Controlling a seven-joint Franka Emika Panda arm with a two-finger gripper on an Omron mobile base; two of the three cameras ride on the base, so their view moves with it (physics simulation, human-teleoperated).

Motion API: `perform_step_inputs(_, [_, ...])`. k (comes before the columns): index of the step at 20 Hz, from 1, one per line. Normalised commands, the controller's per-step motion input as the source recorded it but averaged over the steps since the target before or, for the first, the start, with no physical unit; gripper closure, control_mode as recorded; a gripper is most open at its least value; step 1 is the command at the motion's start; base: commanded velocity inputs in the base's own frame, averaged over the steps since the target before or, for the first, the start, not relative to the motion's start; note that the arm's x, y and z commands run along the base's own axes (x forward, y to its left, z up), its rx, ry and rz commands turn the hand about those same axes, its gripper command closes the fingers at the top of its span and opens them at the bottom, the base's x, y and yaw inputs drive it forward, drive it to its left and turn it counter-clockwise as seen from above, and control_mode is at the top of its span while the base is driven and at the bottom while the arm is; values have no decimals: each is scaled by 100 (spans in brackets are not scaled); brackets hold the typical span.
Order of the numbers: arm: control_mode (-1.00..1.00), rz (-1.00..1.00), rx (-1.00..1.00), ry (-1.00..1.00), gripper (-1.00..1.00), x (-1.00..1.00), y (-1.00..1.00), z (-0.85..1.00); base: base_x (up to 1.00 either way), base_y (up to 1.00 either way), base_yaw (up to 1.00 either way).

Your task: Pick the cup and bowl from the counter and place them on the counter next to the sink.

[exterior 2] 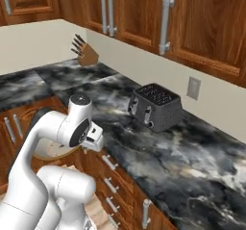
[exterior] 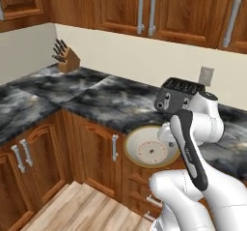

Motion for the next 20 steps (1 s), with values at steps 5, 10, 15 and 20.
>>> perform_step_inputs(5, [100, 0, 0, 0, 100, 0, 0, 0, 1, 0, 55])
perform_step_inputs(10, [100, 0, 0, 0, 100, 0, 0, 0, 29, 0, 51])
perform_step_inputs(15, [100, 0, 0, 0, 100, 0, 0, 0, 88, 18, 19])
perform_step_inputs(20, [100, 0, 0, 0, 100, 0, 0, 0, 100, 58, 0])
